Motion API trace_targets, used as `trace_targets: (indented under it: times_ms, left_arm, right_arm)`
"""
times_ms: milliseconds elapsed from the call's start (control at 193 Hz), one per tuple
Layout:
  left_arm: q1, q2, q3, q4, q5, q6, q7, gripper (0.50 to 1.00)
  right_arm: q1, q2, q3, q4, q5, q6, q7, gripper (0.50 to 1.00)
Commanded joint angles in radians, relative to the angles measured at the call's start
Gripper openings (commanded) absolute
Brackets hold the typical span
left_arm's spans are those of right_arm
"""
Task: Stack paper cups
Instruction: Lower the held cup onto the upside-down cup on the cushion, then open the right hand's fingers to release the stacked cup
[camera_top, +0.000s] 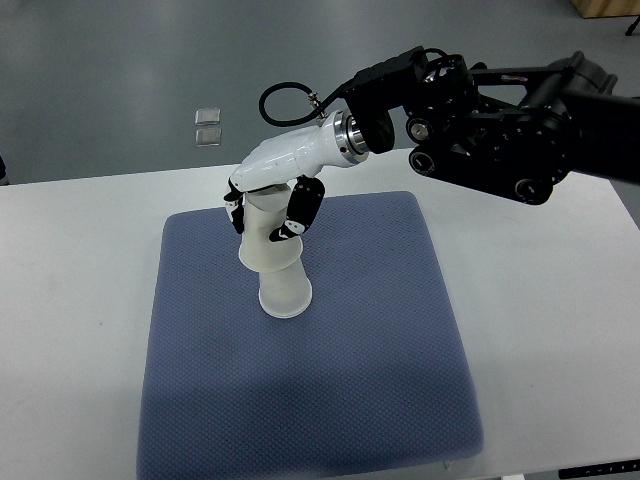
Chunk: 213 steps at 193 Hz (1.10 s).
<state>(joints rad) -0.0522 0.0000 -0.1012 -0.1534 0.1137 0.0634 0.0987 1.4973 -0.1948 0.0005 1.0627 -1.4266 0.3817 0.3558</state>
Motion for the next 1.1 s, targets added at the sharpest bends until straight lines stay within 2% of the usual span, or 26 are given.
trace_targets:
  times_ms: [0,869,936,998,1024,1097]
  left_arm:
    - [0.000,0.000,0.000,0.000,0.000,-0.001,0.001,1.000]
    - [0.000,0.000,0.000,0.000,0.001,-0.001,0.001,1.000]
    - [0.000,0.000,0.000,0.000,0.000,-0.001,-0.002,1.000]
    - [0.000,0.000,0.000,0.000,0.000,-0.001,0.001,1.000]
    - [0.000,0.000,0.000,0.000,0.000,-0.001,0.001,1.000]
    - [0.000,0.000,0.000,0.000,0.000,-0.001,0.001,1.000]
  right_arm:
    - [-0.003,0.000,-0.001,0.000,0.000,-0.001,0.000,0.619]
    - [-0.083,0.005,-0.002,-0.024,-0.043,-0.014,-0.003,0.625]
    - [-0.091,0.005,-0.001,-0.024,-0.041,-0.014,-0.005,0.674]
    - [-0.094,0.005,0.001,-0.024,-0.041,-0.015,-0.005,0.699]
    - [-0.095,0.003,0.001,-0.024,-0.041,-0.015,-0.005,0.739]
    - [-0.097,0.005,0.001,-0.024,-0.040,-0.024,-0.006,0.797]
